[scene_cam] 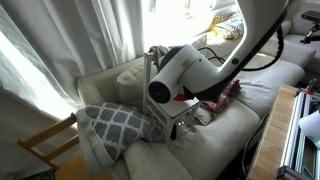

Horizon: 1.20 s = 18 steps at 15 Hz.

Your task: Remove the striped towel from the orange bowler hat and flip the orange hat anticlockwise to make the crown of the hat face upwards

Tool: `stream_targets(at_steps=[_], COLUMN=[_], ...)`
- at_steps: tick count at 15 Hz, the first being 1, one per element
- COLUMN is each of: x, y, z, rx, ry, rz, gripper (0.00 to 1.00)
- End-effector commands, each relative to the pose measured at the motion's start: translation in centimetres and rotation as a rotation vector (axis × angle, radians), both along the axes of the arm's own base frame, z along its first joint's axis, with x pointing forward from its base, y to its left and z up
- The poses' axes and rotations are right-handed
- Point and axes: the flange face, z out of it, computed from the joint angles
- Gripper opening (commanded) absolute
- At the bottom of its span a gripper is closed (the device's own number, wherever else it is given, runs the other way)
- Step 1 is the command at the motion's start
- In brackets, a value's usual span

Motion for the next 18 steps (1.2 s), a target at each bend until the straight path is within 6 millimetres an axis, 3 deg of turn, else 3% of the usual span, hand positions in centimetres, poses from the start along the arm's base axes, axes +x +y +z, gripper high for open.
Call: stream_targets(at_steps=[1, 5, 7, 14, 18], x=[-0.1, 0.3, 0.5, -1.3, -1.9], y=[1.3, 0.8, 0.9, 3.4, 4.5], z=[-1.4, 0.8, 0.9, -5.0, -6.1], rx=[-0.054, -0.151, -0.171, -0.137, -0.09], ry=[-0.08, -0.202, -0.22, -0.186, -0.172], rz=[0.009, -0.004, -0.007, 0.06, 0.098], gripper=[0.02, 0.02, 0.02, 0.02, 0.02])
